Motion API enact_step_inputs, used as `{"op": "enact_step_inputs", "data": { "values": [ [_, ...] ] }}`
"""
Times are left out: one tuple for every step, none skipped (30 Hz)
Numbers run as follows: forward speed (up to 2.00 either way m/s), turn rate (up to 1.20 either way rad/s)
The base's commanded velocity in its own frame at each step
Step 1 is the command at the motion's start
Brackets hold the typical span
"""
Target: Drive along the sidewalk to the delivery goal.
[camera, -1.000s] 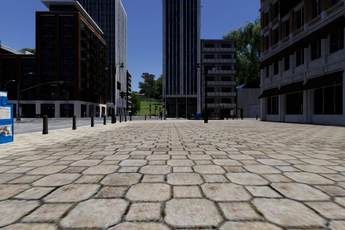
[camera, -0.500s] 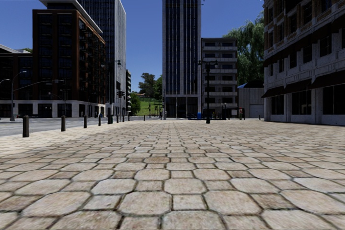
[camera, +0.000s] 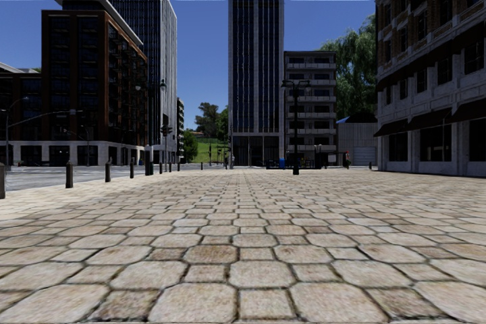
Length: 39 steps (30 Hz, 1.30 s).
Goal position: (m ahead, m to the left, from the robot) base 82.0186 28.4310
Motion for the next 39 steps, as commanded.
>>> {"op": "enact_step_inputs", "data": {
  "values": [
    [2.0,0.0],
    [2.0,0.0],
    [2.0,0.0],
    [2.0,0.0],
    [2.0,0.0],
    [2.0,0.0],
    [2.0,0.0],
    [2.0,0.0],
    [2.0,0.0],
    [2.0,0.0],
    [2.0,0.0],
    [2.0,0.0],
    [2.0,0.0],
    [2.0,0.0],
    [2.0,0.0],
    [2.0,0.0],
    [2.0,0.0],
    [2.0,0.0],
    [2.0,0.0],
    [2.0,0.0],
    [2.0,0.0],
    [2.0,0.0],
    [2.0,0.0],
    [2.0,0.0],
    [2.0,0.0],
    [2.0,0.0],
    [2.0,0.0],
    [2.0,0.0],
    [2.0,0.0],
    [2.0,0.0],
    [2.0,0.0],
    [2.0,0.0],
    [2.0,0.0],
    [2.0,0.0],
    [2.0,0.0],
    [2.0,0.0],
    [2.0,0.0],
    [2.0,0.0],
    [2.0,0.0]
  ]
}}
